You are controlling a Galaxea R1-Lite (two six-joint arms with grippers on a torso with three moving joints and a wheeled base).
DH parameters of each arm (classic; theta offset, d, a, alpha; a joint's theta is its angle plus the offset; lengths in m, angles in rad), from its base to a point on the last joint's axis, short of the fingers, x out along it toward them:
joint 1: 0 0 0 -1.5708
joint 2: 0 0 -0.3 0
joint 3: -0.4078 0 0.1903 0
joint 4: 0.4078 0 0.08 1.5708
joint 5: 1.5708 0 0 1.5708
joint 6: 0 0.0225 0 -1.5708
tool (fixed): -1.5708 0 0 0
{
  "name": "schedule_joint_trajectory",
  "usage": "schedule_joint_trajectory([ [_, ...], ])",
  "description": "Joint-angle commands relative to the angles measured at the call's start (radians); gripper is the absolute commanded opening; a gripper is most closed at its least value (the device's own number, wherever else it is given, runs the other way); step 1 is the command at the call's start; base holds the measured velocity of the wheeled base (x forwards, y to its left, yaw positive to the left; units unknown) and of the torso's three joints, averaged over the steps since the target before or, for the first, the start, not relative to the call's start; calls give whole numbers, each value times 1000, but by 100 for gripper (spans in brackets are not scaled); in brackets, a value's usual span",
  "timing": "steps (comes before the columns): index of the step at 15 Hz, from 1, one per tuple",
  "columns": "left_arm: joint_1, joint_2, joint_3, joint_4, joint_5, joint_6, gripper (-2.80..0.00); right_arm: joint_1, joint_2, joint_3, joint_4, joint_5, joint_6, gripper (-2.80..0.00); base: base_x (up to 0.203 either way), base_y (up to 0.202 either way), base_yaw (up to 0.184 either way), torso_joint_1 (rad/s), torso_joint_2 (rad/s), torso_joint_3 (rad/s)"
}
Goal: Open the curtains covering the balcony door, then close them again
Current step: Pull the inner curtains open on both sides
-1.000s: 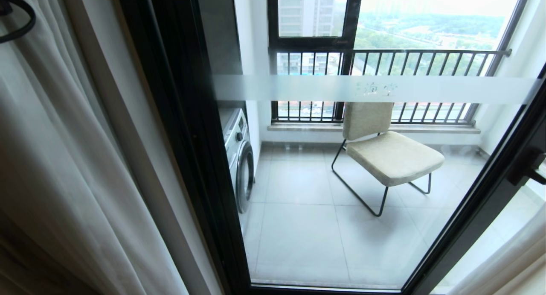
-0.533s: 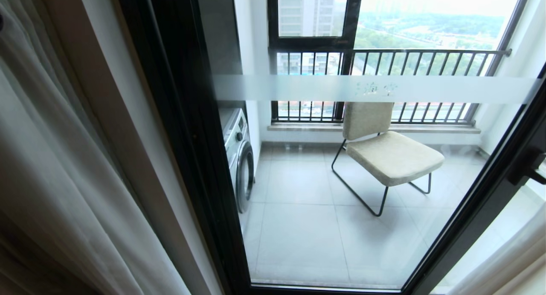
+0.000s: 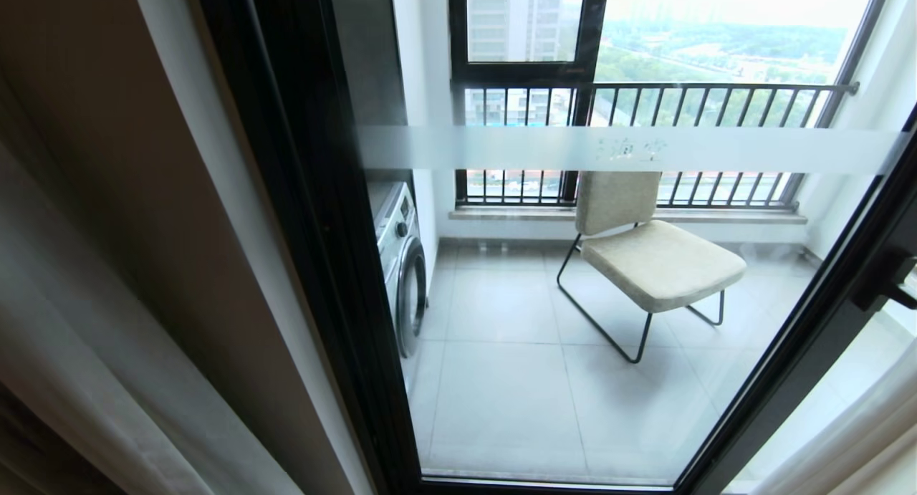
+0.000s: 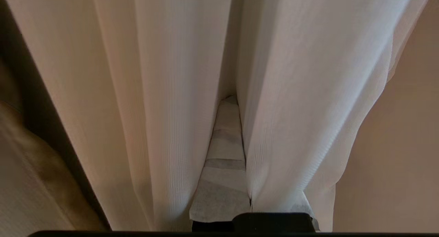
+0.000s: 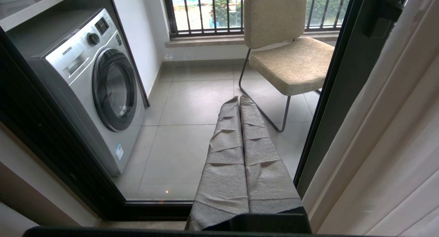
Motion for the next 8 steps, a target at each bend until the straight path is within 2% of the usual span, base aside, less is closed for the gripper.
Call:
schedule_joint_trajectory([
  [1, 87, 124, -89, 3, -25, -1, -280, 0, 0, 0, 0, 0, 0, -280, 0, 0, 0, 0, 0, 0],
  [4, 150, 183, -153, 4, -59, -2, -280, 0, 0, 0, 0, 0, 0, -280, 0, 0, 0, 0, 0, 0],
  [8, 146, 163, -156, 4, -60, 0, -280, 0, 0, 0, 0, 0, 0, -280, 0, 0, 0, 0, 0, 0],
])
